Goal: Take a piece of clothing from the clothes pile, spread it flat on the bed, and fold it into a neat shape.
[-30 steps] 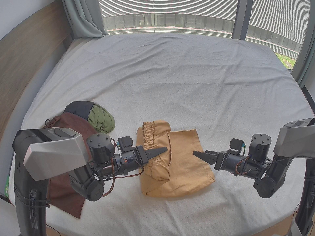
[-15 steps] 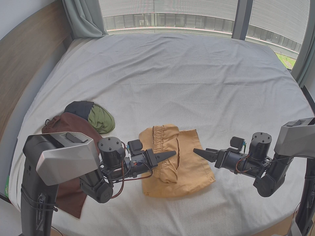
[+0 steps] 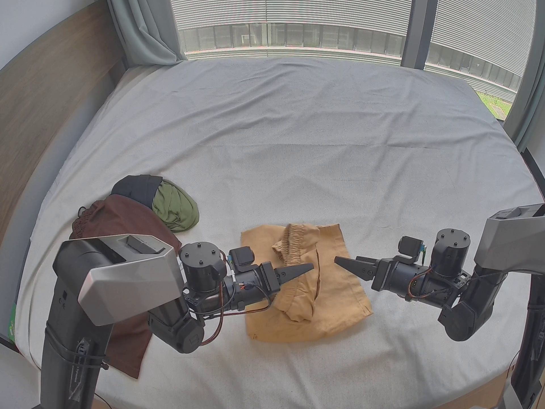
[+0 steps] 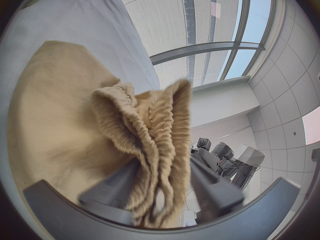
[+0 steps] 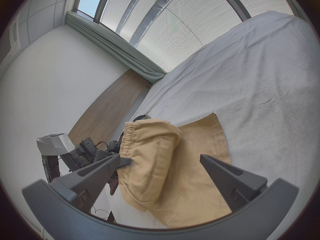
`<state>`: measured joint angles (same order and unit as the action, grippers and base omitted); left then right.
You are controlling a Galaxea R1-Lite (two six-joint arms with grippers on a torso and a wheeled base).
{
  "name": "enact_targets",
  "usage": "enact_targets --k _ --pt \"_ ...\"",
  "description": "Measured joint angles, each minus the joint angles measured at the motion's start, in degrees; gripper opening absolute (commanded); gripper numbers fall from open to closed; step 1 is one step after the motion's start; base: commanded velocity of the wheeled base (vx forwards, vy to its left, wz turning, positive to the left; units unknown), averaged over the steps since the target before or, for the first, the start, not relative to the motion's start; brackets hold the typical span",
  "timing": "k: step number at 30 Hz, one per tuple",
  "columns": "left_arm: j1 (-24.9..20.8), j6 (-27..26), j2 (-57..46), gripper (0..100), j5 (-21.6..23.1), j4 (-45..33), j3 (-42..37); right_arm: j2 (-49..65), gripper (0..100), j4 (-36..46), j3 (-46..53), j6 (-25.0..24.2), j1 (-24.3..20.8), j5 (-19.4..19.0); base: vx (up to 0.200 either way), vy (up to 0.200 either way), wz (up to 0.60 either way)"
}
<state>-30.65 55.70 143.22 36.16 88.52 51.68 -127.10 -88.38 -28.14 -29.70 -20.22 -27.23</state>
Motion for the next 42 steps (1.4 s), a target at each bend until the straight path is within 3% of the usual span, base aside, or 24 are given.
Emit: enact_targets --k 18,32,37,42 --pt "1.1 -0.8 -0.5 100 -1.9 0.3 -0.3 -0.3 100 0.1 0.7 0.1 -0.8 0.0 0.0 0.0 0.0" --pt "6.7 -6.4 -7.7 100 -2.1 0.3 -10.4 -0.7 100 0.1 4.3 0.2 -3.3 -0.2 0.0 0.0 0.0" --pt "9.2 -11.0 -10.2 100 -2.1 0.3 -15.2 -1.2 100 0.1 5.7 0.5 -4.0 -0.2 0.0 0.0 0.0" --pt "12.6 -20.1 -11.5 100 -1.8 0.3 -20.5 -2.6 100 0.0 6.1 0.7 -4.2 -0.3 0.0 0.0 0.0"
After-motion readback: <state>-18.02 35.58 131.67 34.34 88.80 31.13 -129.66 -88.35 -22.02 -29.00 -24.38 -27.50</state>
